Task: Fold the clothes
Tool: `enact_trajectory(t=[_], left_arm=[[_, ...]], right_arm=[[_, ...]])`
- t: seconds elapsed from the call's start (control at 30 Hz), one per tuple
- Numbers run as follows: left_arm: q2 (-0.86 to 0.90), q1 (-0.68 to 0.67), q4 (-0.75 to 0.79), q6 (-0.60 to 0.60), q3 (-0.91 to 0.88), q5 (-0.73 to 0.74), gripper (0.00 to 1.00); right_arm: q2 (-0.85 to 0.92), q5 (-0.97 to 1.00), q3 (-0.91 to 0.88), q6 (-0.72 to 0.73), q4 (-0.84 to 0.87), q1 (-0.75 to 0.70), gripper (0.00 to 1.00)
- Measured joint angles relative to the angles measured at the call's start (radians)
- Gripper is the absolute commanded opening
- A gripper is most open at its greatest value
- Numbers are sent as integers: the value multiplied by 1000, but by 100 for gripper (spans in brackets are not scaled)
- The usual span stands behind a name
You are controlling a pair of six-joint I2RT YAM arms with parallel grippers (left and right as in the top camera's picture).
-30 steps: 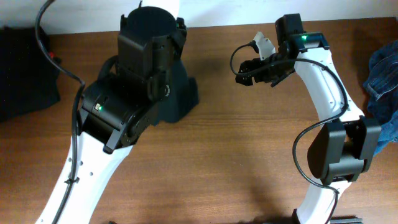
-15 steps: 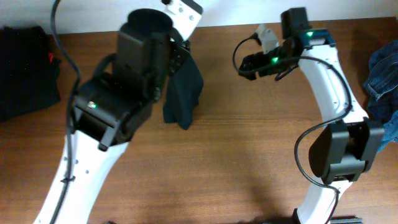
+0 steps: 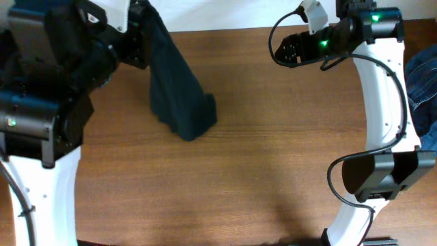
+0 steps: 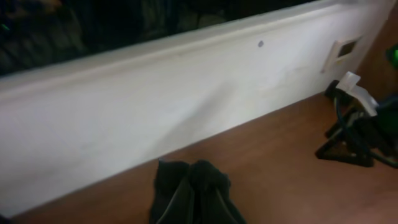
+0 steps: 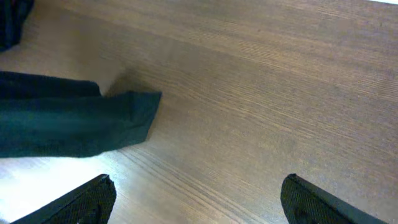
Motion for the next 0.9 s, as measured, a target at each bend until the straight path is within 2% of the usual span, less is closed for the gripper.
enact_trajectory(t=[0.3,0.67,0.9], left_arm=[[97,21,-20,-82,108,83,0],[102,36,-11,-104,423,100,0],[88,36,31,-78,443,210,0]], right_arm=[[0,0,9,-18,-29,0,90],[0,-5,9,-29,-55,5,90],[0,-12,10,-179,-104,61,93]])
